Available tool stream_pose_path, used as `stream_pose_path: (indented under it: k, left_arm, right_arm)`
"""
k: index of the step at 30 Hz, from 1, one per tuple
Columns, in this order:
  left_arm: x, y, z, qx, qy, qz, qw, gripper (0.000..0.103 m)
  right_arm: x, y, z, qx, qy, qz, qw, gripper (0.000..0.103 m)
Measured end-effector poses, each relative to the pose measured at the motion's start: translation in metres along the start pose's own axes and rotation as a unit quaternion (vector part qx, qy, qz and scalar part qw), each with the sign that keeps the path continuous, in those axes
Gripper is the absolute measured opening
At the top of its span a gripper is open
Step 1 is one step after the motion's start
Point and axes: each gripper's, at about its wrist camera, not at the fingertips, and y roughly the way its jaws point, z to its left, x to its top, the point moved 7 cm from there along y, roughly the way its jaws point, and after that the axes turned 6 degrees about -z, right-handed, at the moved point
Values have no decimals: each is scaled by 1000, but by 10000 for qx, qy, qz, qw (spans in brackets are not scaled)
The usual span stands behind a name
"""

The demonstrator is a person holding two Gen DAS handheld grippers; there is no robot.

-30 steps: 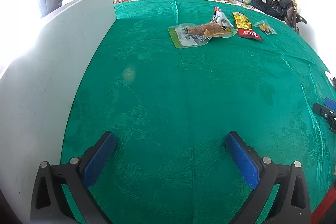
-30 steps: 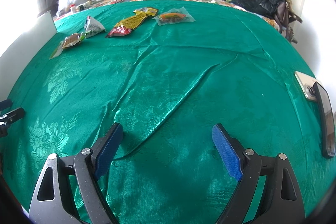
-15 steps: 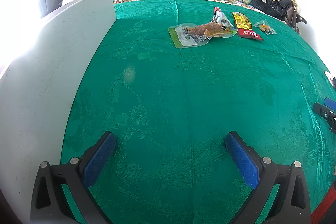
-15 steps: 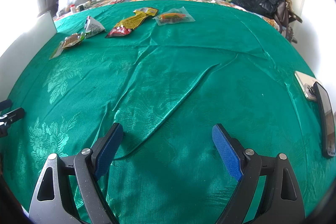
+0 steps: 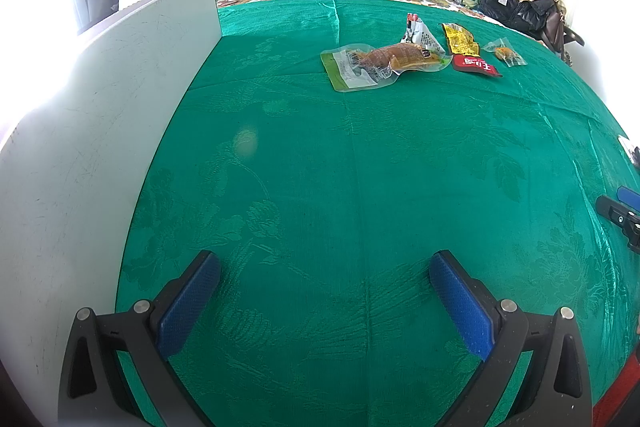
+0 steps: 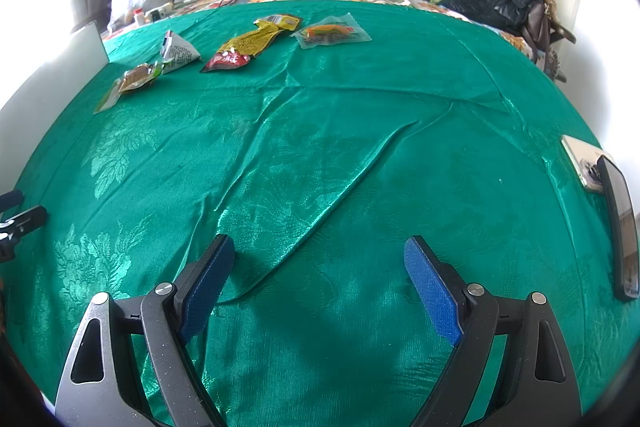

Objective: Organize snacks
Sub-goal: 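Grasp the clear pack with braised meat using the left gripper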

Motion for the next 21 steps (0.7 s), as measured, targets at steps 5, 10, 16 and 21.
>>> stream_pose_path:
  k: [5, 10, 16, 21]
  left_arm:
    - [0, 0, 0, -34, 30, 70, 10000, 103]
    - [25, 12, -9, -549, 191, 718, 9957, 102]
    - [96, 31, -29, -855, 1135, 754, 9870, 102]
    - [132, 70, -53, -826, 2150, 1084, 9671, 102]
  right_arm:
    - [0, 0, 0, 5, -2, 0, 10000, 89]
    - [0, 0, 0, 8, -3, 1, 10000, 89]
    - [-1, -1, 0, 34, 9, 11, 10000, 90]
    - [-1, -1, 1, 61, 0, 27, 10000, 91]
